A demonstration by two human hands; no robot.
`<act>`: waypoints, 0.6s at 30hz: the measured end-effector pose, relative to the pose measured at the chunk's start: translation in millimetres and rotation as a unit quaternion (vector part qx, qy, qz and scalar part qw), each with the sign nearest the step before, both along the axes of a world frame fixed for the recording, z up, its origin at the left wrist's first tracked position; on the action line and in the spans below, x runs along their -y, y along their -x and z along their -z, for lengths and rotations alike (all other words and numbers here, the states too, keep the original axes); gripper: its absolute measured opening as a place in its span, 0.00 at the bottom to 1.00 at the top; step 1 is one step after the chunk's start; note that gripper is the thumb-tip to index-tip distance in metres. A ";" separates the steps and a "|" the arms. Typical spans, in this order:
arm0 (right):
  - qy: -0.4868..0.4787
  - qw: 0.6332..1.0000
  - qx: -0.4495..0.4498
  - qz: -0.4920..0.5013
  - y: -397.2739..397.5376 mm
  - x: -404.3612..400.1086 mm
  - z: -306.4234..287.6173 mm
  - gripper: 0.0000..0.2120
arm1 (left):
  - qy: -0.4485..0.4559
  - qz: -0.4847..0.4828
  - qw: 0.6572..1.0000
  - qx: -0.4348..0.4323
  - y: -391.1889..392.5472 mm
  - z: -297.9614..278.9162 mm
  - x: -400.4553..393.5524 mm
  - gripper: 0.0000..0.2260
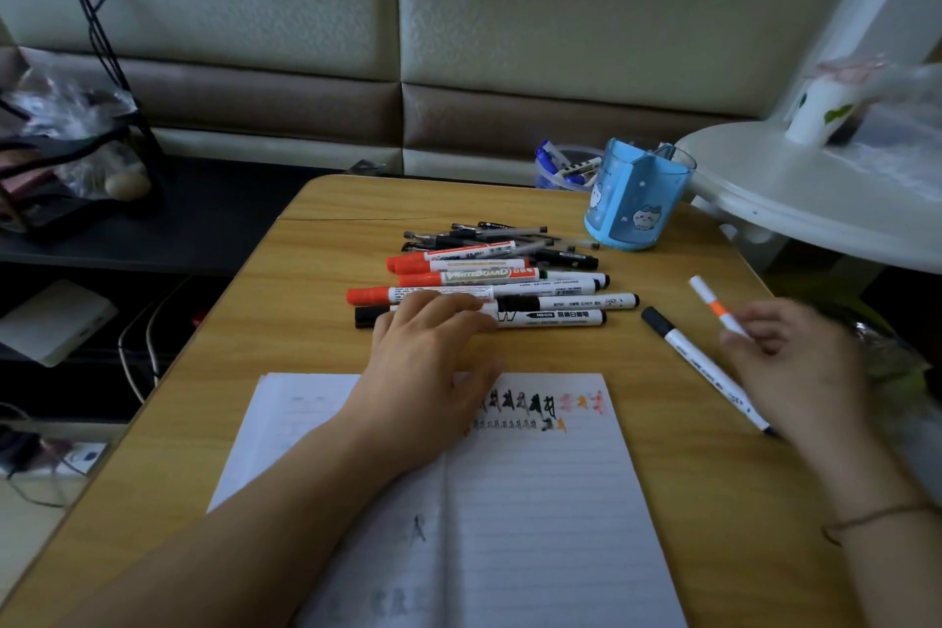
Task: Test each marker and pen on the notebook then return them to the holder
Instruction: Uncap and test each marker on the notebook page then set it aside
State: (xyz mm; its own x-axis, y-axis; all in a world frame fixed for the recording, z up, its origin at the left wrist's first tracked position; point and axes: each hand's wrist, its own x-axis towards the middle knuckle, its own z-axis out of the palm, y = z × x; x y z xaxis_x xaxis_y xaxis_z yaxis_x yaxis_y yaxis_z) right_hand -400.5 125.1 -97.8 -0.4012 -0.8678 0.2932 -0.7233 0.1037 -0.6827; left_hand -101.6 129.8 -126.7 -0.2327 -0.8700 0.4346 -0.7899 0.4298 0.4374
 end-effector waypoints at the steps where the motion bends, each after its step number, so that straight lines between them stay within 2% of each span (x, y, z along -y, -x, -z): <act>1: -0.018 1.000 -0.017 -0.007 -1.6 1.4 2.8 0.08 | -0.003 -0.004 1.000 0.002 0.2 0.1 -0.3 0.21; 6: -0.045 0.998 -0.044 -0.019 -4.1 3.1 3.8 0.06 | -0.001 -0.016 1.000 0.000 0.8 0.4 -0.5 0.23; 11: -0.024 0.996 -0.081 -0.020 -11.6 -0.1 1.3 0.07 | -0.015 -0.020 0.999 0.020 1.2 -0.3 -1.4 0.25; 14: -0.005 0.993 -0.111 -0.027 -20.2 -6.9 -3.4 0.09 | -0.021 -0.037 0.999 0.019 2.1 -1.9 -2.4 0.23; 18: 0.058 0.976 -0.169 -0.126 -37.5 -16.7 -6.8 0.10 | -0.028 -0.068 0.996 0.042 3.7 -2.0 -3.8 0.19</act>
State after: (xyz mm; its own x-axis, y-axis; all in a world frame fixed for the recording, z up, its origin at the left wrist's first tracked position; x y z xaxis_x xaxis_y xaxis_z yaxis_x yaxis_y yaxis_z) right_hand -363.0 141.8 -91.0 -0.0415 -0.8794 0.4743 -0.9019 -0.1713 -0.3966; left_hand -105.3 133.5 -124.7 -0.1439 -0.9183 0.3688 -0.8745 0.2925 0.3870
